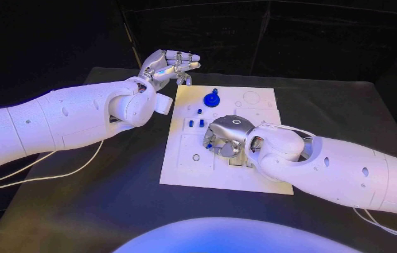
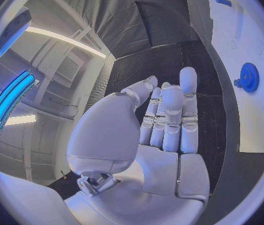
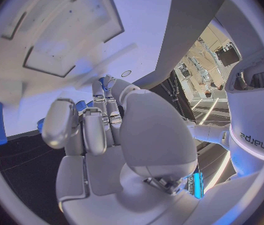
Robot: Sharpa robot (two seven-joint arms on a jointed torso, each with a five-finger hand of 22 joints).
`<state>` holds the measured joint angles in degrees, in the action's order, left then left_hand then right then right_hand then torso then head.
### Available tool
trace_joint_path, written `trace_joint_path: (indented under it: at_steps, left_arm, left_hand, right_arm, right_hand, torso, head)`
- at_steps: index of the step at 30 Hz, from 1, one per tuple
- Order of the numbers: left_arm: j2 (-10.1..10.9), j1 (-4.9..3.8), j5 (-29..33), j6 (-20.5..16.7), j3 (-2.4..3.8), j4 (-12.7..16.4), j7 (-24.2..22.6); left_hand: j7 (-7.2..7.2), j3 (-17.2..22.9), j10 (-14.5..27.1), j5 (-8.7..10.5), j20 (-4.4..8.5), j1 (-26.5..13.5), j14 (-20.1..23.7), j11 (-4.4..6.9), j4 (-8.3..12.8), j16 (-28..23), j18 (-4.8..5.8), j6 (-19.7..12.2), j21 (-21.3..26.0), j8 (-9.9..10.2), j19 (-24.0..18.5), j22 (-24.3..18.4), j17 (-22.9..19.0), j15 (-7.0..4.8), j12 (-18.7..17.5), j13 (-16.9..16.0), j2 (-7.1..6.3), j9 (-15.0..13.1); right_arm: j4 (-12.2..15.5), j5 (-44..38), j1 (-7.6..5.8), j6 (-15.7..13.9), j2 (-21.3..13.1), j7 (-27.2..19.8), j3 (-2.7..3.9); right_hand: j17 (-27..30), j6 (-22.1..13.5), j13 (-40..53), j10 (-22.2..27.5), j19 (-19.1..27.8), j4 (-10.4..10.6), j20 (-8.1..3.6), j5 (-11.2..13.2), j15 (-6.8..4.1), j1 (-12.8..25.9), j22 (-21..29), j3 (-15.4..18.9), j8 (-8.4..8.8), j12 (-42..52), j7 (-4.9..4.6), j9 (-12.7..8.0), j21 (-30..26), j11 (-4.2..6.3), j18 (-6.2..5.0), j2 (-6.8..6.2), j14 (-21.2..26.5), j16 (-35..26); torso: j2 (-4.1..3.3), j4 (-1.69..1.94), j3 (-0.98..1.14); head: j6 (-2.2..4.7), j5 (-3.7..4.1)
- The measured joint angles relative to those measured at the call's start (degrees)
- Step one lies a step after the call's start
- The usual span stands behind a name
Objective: Assemble the parts on the task board
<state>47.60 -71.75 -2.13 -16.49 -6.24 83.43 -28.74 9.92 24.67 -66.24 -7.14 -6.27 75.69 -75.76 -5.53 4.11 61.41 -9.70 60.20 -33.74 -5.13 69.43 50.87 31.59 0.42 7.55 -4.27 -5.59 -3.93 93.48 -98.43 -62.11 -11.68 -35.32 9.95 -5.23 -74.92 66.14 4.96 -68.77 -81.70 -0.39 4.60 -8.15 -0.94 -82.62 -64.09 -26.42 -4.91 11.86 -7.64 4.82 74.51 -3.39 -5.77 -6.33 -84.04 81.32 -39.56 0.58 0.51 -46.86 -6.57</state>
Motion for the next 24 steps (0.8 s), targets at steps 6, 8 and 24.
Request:
trace_joint_path:
  at_steps: [6, 8, 24]
  left_arm:
    - [-0.01, 0.0, 0.0, 0.04, 0.0, -0.02, 0.0]
    - [-0.02, 0.0, 0.0, 0.05, 0.0, -0.03, 0.01]
    - [-0.08, 0.0, 0.01, 0.16, 0.0, -0.06, 0.03]
  left_hand:
    - [0.0, 0.0, 0.0, 0.0, 0.0, 0.0, 0.0, 0.0, 0.0, 0.0, 0.0, 0.0, 0.0, 0.0, 0.0, 0.0, 0.0, 0.0, 0.0, 0.0, 0.0, 0.0]
    - [0.0, 0.0, 0.0, 0.0, 0.0, 0.0, 0.0, 0.0, 0.0, 0.0, 0.0, 0.0, 0.0, 0.0, 0.0, 0.0, 0.0, 0.0, 0.0, 0.0, 0.0, 0.0]
    - [0.0, 0.0, 0.0, 0.0, 0.0, 0.0, 0.0, 0.0, 0.0, 0.0, 0.0, 0.0, 0.23, 0.0, 0.0, -0.04, 0.01, 0.0, 0.0, 0.0, 0.0, 0.0]
  right_arm:
    - [-0.18, -0.01, 0.0, 0.08, 0.2, -0.11, -0.11]
    - [-0.25, -0.01, 0.0, 0.11, 0.28, -0.12, -0.14]
    - [-1.05, -0.29, 0.08, -0.62, 0.99, 0.22, -0.28]
  right_hand:
    - [0.0, 0.0, 0.06, 0.0, 0.0, 0.0, 0.0, -0.04, 0.0, 0.0, 0.0, 0.0, -0.06, 0.01, 0.0, -0.02, 0.0, 0.0, 0.0, 0.0, 0.0, 0.0]
    - [0.0, 0.0, 0.06, 0.0, 0.0, 0.0, 0.0, -0.04, 0.0, 0.01, 0.0, 0.0, -0.06, 0.02, 0.0, 0.01, 0.0, 0.0, 0.0, 0.01, 0.0, 0.0]
    - [0.01, -0.64, 0.01, 0.5, 0.21, -0.16, 0.21, -0.04, 0.0, 0.77, 0.14, 0.16, 0.3, -0.62, -0.58, -0.21, 0.0, -0.5, 0.0, 0.17, 0.0, 0.0]
  torso:
    - [-0.01, 0.0, -0.01]
    - [-0.01, 0.0, -0.01]
    - [-0.03, -0.02, -0.02]
  head:
    - [-0.14, -0.04]
    - [-0.14, -0.06]
    - [-0.06, -0.03]
